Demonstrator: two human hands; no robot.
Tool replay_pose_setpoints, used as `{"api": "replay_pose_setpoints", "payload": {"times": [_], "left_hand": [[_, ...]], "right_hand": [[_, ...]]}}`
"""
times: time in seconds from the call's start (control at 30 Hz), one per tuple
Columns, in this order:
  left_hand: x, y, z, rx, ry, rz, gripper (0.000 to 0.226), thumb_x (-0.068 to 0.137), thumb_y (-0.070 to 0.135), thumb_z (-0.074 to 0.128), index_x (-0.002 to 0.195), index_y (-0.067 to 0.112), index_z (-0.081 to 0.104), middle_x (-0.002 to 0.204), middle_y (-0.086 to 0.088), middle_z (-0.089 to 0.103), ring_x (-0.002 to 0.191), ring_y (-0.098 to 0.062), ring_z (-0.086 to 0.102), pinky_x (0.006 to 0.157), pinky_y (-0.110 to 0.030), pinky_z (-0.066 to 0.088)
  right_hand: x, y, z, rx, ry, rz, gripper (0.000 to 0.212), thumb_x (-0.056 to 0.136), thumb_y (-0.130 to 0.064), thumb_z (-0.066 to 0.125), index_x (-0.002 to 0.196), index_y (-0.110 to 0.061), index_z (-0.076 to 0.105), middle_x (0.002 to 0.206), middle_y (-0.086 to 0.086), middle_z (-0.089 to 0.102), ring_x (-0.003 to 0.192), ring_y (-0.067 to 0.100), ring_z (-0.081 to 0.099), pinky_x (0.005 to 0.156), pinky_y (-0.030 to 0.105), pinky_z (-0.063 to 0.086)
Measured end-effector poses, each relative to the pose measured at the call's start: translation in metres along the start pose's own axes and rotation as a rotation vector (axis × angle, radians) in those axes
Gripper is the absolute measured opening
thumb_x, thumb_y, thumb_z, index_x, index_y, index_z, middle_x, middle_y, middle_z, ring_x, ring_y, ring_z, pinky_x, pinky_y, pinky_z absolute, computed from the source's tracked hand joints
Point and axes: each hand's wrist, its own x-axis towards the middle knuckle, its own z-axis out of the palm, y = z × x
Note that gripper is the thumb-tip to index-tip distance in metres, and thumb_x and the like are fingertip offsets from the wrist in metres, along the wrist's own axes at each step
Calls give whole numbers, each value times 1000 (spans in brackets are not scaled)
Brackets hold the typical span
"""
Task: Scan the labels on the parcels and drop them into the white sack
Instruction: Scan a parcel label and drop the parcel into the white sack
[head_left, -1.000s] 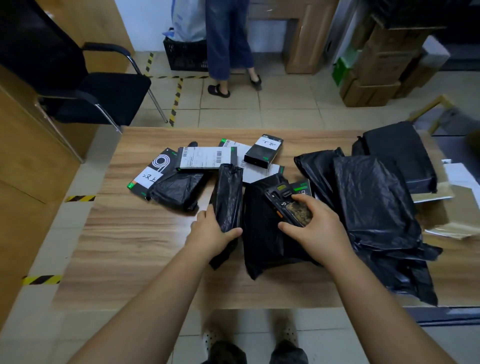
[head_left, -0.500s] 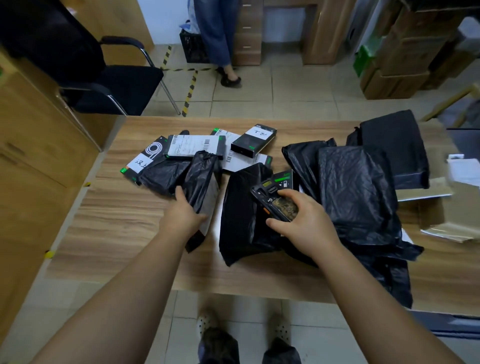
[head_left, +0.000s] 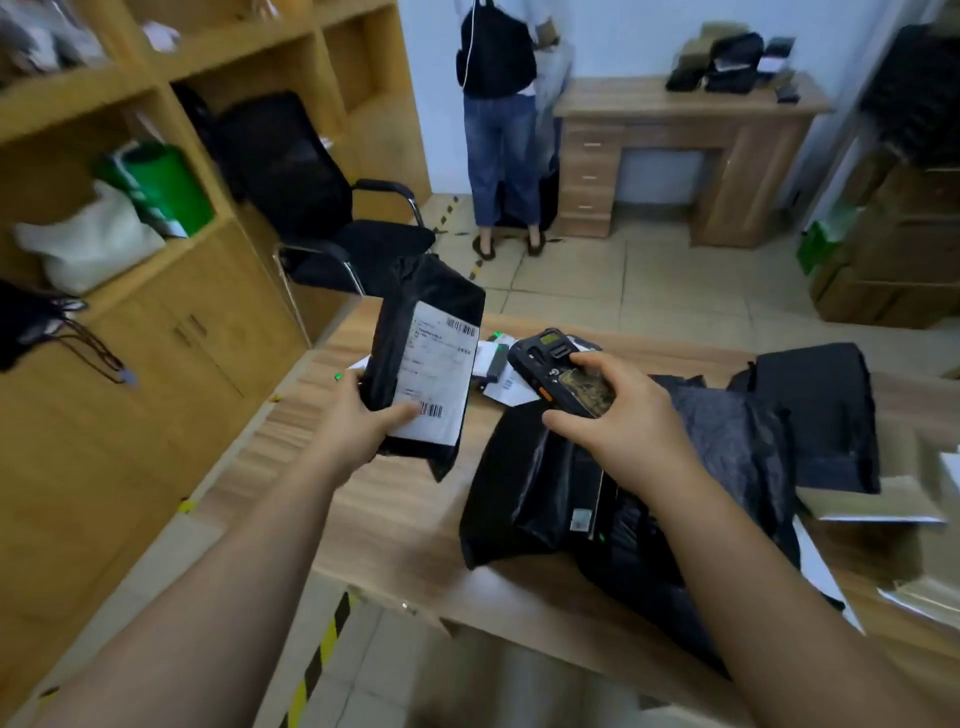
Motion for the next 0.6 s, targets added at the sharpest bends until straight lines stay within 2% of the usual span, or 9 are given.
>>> {"api": "replay_pose_setpoints", "payload": {"times": [0.07,0.1,0.13,0.17,0.2,0.27,0.43,0.6], "left_hand": [[-5,29,0,-105,18,7,57,84,23,77,126,19,38,109,-4,63,70,-13,67,39,-23,44],[-7,41,0,-158,14,19,56,86,23,76,125,20,37,110,-5,63,69,-13,66,42,-24,48],[-8,50,-1,-205,14,34,56,86,22,75,126,20,35,114,-7,63,74,-15,67,52,-28,56],[-9,58,-2,-235,18,49,57,86,21,75,126,21,35,118,-7,62,84,-19,66,67,-35,57],[-10,64,-3,-254,27,69,59,85,20,76,126,21,34,121,-8,61,93,-23,65,76,-38,56],[-10,67,-5,-265,61,120,65,81,17,80,125,24,33,123,-6,61,105,-25,64,78,-40,55],[-6,63,-8,-237,125,182,65,76,16,84,121,25,37,117,1,60,108,-22,63,93,-46,54],[3,55,-20,-262,170,212,64,77,12,83,122,21,38,115,2,59,108,-21,60,92,-42,53]], "right_hand": [[4,-17,-12,25,16,-29,66,68,-41,83,129,-41,57,117,-10,62,104,12,60,91,35,51],[6,-25,-17,32,21,-42,66,67,-42,83,128,-42,56,114,-11,62,101,13,61,88,35,53],[7,-31,-22,32,24,-53,67,67,-44,82,128,-44,55,111,-11,62,97,14,63,85,36,54],[7,-38,-28,16,22,-64,67,67,-45,82,128,-45,54,111,-12,61,95,14,63,83,36,55],[7,-44,-33,-12,13,-69,66,69,-45,81,129,-46,54,111,-12,61,94,14,63,81,35,55],[6,-55,-41,-54,-26,-69,65,69,-45,82,128,-46,54,111,-13,61,87,13,65,76,35,56],[0,-74,-46,-39,-126,-2,56,67,-41,84,115,-46,57,97,-16,64,70,14,68,68,41,61],[1,-91,-31,-81,-176,16,55,63,-42,82,112,-43,57,93,-7,68,74,20,68,74,46,60]]}}
